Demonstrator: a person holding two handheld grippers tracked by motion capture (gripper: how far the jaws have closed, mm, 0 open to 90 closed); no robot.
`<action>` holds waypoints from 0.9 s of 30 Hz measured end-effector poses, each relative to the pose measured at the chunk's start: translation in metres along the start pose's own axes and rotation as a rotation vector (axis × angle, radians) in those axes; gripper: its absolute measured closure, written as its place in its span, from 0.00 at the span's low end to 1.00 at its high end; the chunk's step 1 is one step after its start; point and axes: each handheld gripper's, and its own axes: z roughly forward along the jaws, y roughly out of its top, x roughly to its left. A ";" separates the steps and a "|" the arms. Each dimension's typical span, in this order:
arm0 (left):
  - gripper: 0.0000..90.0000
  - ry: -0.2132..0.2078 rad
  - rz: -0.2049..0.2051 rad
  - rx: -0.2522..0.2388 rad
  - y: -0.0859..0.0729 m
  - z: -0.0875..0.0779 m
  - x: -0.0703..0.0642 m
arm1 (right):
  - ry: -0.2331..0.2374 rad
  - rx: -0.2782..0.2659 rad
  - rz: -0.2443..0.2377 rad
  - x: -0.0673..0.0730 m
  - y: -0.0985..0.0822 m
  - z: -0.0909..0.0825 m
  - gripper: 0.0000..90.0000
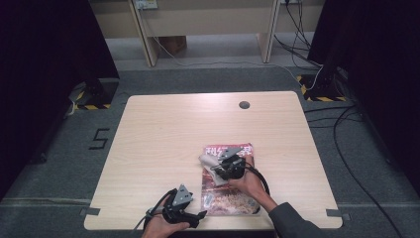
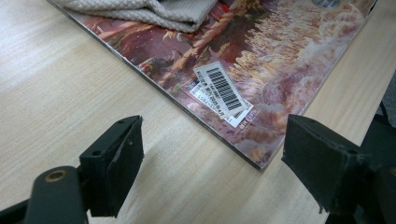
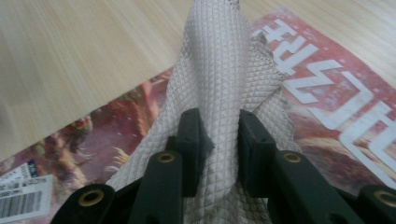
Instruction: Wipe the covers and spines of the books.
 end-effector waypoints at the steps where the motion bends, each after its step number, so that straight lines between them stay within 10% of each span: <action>1: 0.22 0.001 0.000 0.002 0.000 0.000 0.000 | -0.001 0.003 0.006 -0.003 -0.001 -0.001 0.81; 15: 0.22 -0.001 -0.001 0.003 0.000 -0.001 0.001 | -0.132 0.011 0.150 -0.054 -0.040 -0.040 0.81; 27: 0.22 0.000 0.000 0.006 0.000 0.001 0.000 | -0.191 0.015 0.180 -0.069 -0.047 -0.047 0.82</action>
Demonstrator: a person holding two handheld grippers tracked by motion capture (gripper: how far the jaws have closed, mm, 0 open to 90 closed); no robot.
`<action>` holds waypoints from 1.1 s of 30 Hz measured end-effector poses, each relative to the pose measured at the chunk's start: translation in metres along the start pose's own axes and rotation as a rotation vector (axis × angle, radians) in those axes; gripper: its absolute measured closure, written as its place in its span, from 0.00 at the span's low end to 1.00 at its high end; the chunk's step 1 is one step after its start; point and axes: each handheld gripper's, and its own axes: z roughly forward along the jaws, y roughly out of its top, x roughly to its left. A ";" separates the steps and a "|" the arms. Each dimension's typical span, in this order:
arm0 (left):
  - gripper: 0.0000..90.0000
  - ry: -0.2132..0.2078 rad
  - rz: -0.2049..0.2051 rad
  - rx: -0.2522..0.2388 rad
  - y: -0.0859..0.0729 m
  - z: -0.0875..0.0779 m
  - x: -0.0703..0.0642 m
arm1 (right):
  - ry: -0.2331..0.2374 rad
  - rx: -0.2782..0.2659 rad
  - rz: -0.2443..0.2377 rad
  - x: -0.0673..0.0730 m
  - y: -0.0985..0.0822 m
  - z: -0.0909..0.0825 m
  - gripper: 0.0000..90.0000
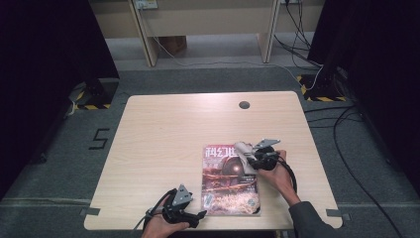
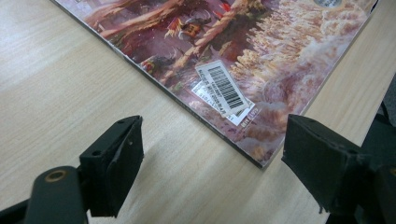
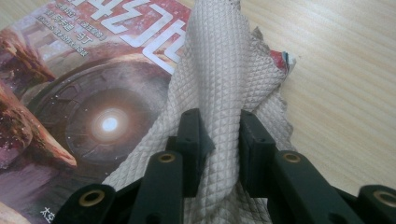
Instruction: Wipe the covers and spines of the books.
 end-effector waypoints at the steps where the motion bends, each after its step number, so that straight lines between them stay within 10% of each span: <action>1: 0.22 -0.002 0.002 0.003 0.000 0.000 0.000 | -0.008 0.006 -0.008 0.003 0.001 0.000 0.82; 33: 0.22 -0.006 0.004 0.008 0.000 0.000 0.000 | 0.232 -0.006 -0.200 0.105 0.035 0.033 0.82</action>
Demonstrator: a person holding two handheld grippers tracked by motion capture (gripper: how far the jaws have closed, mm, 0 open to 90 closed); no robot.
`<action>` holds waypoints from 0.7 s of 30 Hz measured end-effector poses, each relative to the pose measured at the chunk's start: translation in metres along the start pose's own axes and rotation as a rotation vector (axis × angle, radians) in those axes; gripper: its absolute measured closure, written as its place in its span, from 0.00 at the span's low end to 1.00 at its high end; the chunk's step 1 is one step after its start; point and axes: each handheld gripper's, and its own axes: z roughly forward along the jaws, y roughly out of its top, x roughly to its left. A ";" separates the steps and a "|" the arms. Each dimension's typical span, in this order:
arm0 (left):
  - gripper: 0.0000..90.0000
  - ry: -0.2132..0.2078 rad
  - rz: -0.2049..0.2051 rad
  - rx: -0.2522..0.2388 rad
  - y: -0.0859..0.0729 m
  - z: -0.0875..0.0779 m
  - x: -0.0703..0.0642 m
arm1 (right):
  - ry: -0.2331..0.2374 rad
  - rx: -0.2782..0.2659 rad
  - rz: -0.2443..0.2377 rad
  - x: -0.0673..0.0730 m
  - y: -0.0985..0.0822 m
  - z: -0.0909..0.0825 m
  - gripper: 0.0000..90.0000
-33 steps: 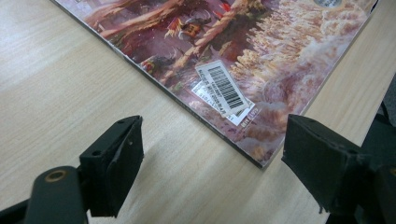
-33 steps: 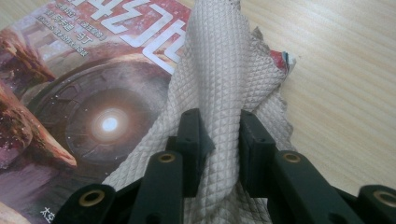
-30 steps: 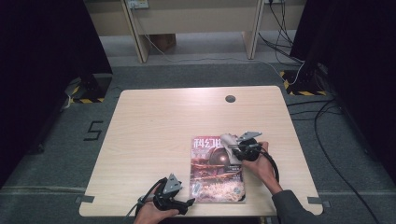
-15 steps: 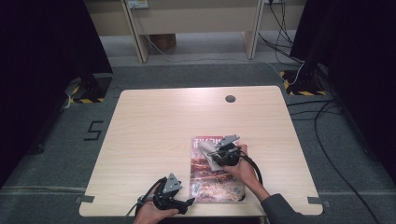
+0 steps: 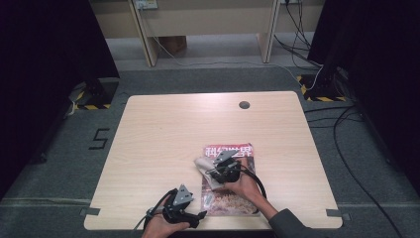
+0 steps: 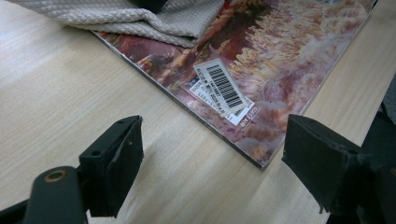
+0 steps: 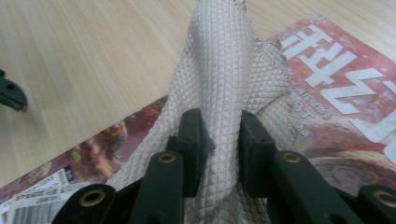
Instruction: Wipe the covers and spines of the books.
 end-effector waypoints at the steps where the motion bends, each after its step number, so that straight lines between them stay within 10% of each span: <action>1: 0.22 0.002 -0.002 -0.002 0.000 0.000 0.000 | 0.000 -0.001 -0.004 0.000 0.000 0.000 0.82; 14: 0.22 0.004 -0.002 -0.001 0.000 0.000 0.000 | -0.034 -0.002 0.046 -0.018 -0.012 -0.012 0.81; 21: 0.22 0.001 -0.005 0.001 0.000 0.000 0.000 | -0.017 0.001 0.014 -0.005 -0.010 -0.009 0.82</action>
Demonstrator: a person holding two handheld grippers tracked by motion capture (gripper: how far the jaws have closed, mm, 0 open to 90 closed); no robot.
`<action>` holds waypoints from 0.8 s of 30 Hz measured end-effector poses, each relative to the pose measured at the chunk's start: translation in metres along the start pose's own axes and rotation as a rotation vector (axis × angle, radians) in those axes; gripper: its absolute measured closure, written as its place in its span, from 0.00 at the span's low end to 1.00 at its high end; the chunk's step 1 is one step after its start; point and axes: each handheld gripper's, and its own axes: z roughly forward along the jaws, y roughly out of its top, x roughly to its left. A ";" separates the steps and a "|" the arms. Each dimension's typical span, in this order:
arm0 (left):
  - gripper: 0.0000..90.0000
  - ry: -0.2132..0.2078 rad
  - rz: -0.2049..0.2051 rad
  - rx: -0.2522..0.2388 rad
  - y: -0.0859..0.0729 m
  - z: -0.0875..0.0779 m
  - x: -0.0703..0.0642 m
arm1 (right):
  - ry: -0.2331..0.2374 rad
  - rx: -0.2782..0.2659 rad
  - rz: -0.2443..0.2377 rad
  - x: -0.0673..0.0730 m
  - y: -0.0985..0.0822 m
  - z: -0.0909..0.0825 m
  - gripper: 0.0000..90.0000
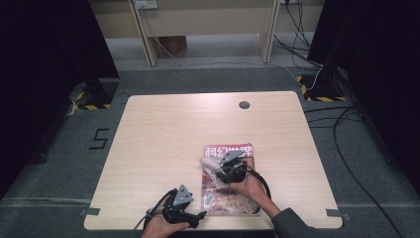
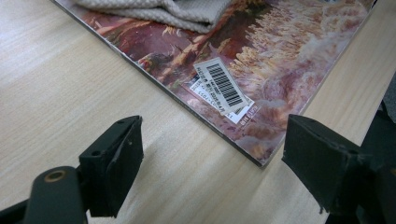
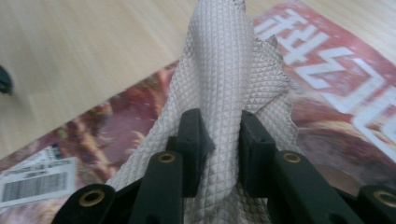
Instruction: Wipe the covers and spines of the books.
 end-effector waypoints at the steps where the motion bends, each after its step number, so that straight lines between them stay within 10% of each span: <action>1: 0.22 0.000 -0.003 -0.002 0.000 0.000 0.000 | 0.010 0.001 -0.010 0.004 0.001 0.001 0.82; 14: 0.21 0.004 -0.012 -0.008 -0.001 -0.004 0.002 | -0.027 0.001 0.016 -0.006 -0.001 -0.001 0.81; 24: 0.21 -0.003 -0.007 -0.001 -0.003 -0.005 0.000 | 0.020 0.003 -0.042 0.016 0.003 0.003 0.81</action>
